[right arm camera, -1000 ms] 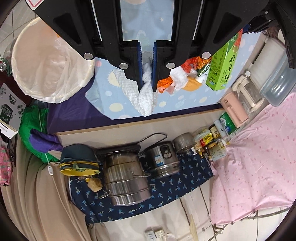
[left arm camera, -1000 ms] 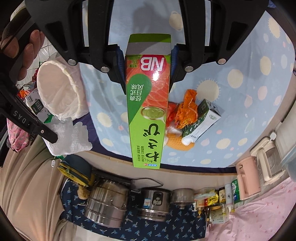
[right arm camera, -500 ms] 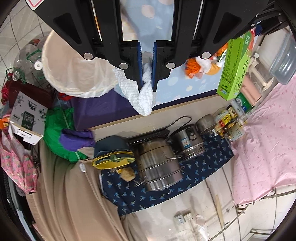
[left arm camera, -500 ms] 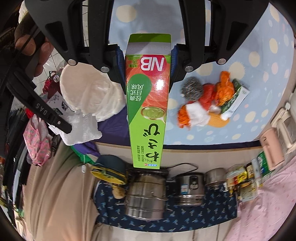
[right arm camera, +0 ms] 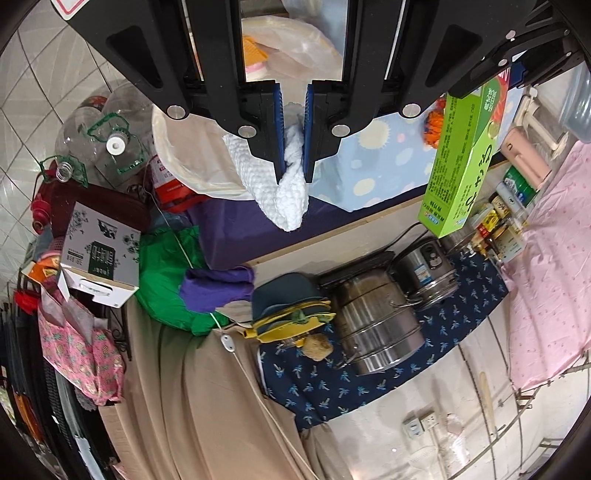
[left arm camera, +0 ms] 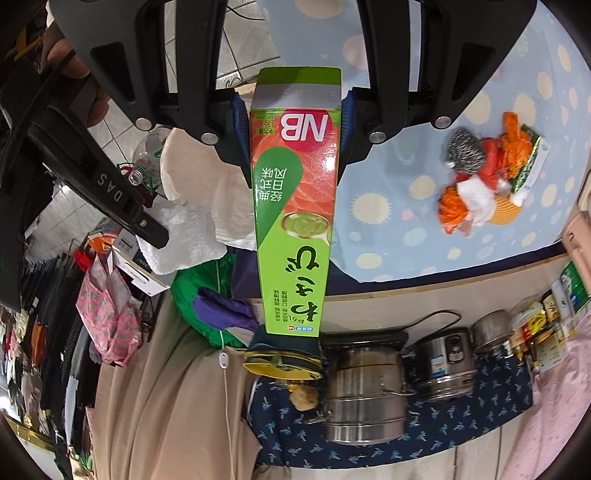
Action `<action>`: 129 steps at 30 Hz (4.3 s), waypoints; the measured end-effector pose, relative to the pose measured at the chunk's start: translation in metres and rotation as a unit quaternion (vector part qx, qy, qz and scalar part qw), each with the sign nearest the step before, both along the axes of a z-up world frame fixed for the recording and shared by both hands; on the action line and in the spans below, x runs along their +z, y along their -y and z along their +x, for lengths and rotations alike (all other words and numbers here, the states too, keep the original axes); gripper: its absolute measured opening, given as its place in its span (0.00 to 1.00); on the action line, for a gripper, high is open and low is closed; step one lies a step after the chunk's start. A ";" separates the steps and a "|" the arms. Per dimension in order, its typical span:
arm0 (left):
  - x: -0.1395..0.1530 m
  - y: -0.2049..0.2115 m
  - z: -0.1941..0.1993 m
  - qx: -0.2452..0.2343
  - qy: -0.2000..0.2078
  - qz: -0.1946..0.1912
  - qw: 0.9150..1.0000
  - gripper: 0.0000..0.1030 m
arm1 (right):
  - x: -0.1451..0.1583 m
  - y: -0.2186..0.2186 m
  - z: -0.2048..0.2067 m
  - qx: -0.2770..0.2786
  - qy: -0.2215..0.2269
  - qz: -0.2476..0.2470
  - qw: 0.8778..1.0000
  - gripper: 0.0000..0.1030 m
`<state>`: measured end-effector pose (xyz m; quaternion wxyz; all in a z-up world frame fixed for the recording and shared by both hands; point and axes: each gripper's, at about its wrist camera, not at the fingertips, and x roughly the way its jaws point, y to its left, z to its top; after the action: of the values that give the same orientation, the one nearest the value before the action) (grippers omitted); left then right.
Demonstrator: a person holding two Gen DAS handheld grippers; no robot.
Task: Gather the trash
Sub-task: 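Lift the wasabi box and tissue over the bin and open both grippers, then move both grippers back toward the remaining trash pile, then grasp the steel scrubber with the right gripper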
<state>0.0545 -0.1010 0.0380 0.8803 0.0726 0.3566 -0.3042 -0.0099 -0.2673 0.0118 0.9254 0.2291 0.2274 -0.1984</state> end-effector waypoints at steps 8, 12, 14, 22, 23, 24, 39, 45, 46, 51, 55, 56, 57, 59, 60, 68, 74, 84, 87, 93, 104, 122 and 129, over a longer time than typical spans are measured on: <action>-0.021 0.031 0.008 -0.014 -0.017 0.019 1.000 0.35 | -0.016 0.017 -0.005 -0.015 -0.012 0.017 1.000 0.08; -0.026 0.039 0.010 -0.015 -0.018 0.026 0.999 0.35 | -0.023 0.020 -0.004 -0.018 -0.018 0.023 0.999 0.08; -0.029 0.042 0.011 -0.014 -0.021 0.029 0.999 0.35 | -0.026 0.021 -0.003 -0.019 -0.020 0.024 0.999 0.08; -0.038 0.048 0.020 -0.009 -0.034 0.038 0.999 0.36 | -0.028 0.022 -0.001 -0.029 -0.017 0.026 0.999 0.14; -0.039 0.048 0.020 -0.008 -0.033 0.038 0.999 0.37 | -0.028 0.022 0.000 -0.029 -0.017 0.026 0.999 0.16; -0.040 0.048 0.020 -0.007 -0.032 0.039 0.999 0.38 | -0.027 0.022 0.000 -0.030 -0.016 0.026 0.999 0.17; -0.037 0.043 0.024 0.007 -0.026 0.038 0.999 0.50 | -0.019 0.013 -0.001 -0.025 -0.006 0.018 1.000 0.26; -0.034 0.039 0.024 0.011 -0.025 0.034 0.999 0.50 | -0.016 0.008 0.000 -0.022 -0.006 0.013 1.000 0.27; -0.033 0.038 0.025 0.012 -0.025 0.033 0.999 0.50 | -0.016 0.007 0.000 -0.021 -0.006 0.012 1.000 0.27; -0.031 0.032 0.025 0.019 -0.023 0.028 0.999 0.50 | -0.012 0.001 0.000 -0.017 -0.007 0.006 1.000 0.31; -0.029 0.023 0.026 0.028 -0.021 0.026 0.999 0.50 | -0.011 -0.008 0.002 -0.009 -0.011 -0.002 1.000 0.33; -0.029 0.020 0.027 0.031 -0.022 0.025 0.999 0.50 | -0.010 -0.011 0.003 -0.006 -0.013 -0.004 1.000 0.33; -0.029 0.017 0.028 0.034 -0.024 0.025 0.999 0.50 | -0.010 -0.013 0.004 -0.003 -0.014 -0.005 1.000 0.34; -0.031 0.010 0.029 0.040 -0.027 0.023 0.999 0.50 | -0.011 -0.019 0.007 0.006 -0.019 -0.005 1.000 0.35; -0.032 0.005 0.031 0.045 -0.028 0.023 0.998 0.50 | -0.011 -0.023 0.008 0.011 -0.021 -0.006 1.000 0.36; -0.038 -0.033 0.039 0.086 -0.034 0.015 0.996 0.57 | -0.018 -0.058 0.023 0.048 -0.043 -0.019 0.998 0.42; -0.041 -0.066 0.046 0.115 -0.039 0.009 0.993 0.58 | -0.022 -0.084 0.034 0.073 -0.054 -0.027 0.996 0.43; -0.059 -0.131 0.059 0.174 -0.056 0.010 0.983 0.59 | -0.031 -0.134 0.059 0.123 -0.076 -0.042 0.989 0.46; -0.067 -0.152 0.065 0.198 -0.059 0.016 0.978 0.60 | -0.036 -0.150 0.067 0.140 -0.086 -0.046 0.985 0.47; -0.087 -0.200 0.078 0.247 -0.076 0.026 0.966 0.60 | -0.049 -0.185 0.089 0.177 -0.106 -0.056 0.977 0.47; -0.105 -0.265 0.097 0.314 -0.099 0.012 0.944 0.72 | -0.072 -0.243 0.129 0.235 -0.135 -0.074 0.960 0.49; -0.126 -0.297 0.118 0.337 -0.135 -0.020 0.932 0.84 | -0.113 -0.280 0.199 0.263 -0.174 -0.087 0.945 0.63; -0.129 -0.291 0.130 0.335 -0.140 -0.025 0.931 0.84 | -0.121 -0.281 0.207 0.268 -0.174 -0.085 0.944 0.66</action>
<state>0.1842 0.1903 -0.0913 0.8736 -0.1166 0.4723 -0.0078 0.1975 0.0134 -0.1089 0.9064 0.0419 0.4204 0.0013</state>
